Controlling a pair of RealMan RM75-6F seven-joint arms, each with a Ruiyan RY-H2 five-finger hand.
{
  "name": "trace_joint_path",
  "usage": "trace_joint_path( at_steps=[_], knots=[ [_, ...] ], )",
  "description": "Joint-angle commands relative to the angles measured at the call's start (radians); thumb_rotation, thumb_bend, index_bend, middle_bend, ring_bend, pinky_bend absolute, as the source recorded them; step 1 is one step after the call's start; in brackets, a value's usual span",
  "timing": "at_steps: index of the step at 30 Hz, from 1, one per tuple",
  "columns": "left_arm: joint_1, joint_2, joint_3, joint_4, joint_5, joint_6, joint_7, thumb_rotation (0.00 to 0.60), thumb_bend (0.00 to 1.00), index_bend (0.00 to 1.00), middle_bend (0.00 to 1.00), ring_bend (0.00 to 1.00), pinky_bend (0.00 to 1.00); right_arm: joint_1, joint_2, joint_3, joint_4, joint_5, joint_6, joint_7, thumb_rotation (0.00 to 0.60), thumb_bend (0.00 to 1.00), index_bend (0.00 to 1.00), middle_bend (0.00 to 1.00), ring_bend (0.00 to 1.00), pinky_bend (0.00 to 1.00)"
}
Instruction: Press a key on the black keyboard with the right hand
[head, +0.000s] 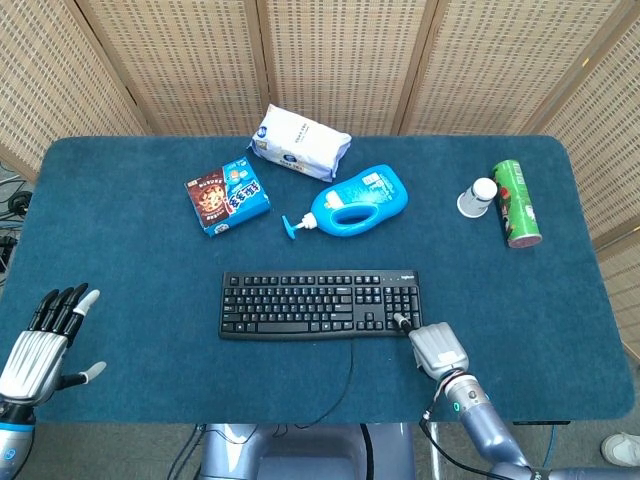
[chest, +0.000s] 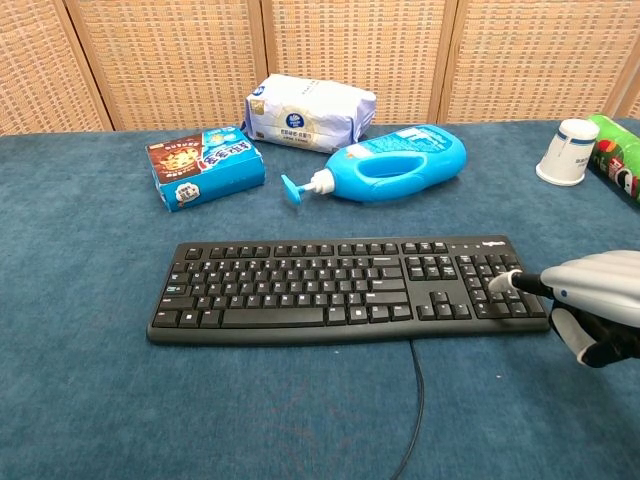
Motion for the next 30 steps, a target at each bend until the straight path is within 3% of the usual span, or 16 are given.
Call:
trace_joint_path(
  at_steps=[1,30],
  knots=[
    [0.0,-0.002,0.002,0.002,0.001,-0.002,0.002,0.6,0.0,0.0,0.0,0.0,0.0,0.005,0.002,-0.003,0.002,0.003,0.004,0.007,0.6,0.93,0.06,0.7,0.68,0.49],
    [-0.004,-0.001,0.004,-0.005,0.006,-0.004,0.003,0.6,0.0,0.0,0.0,0.0,0.0,0.058,-0.021,-0.041,0.035,0.052,0.005,0.04,0.6,0.93,0.07,0.7,0.68,0.49]
  ],
)
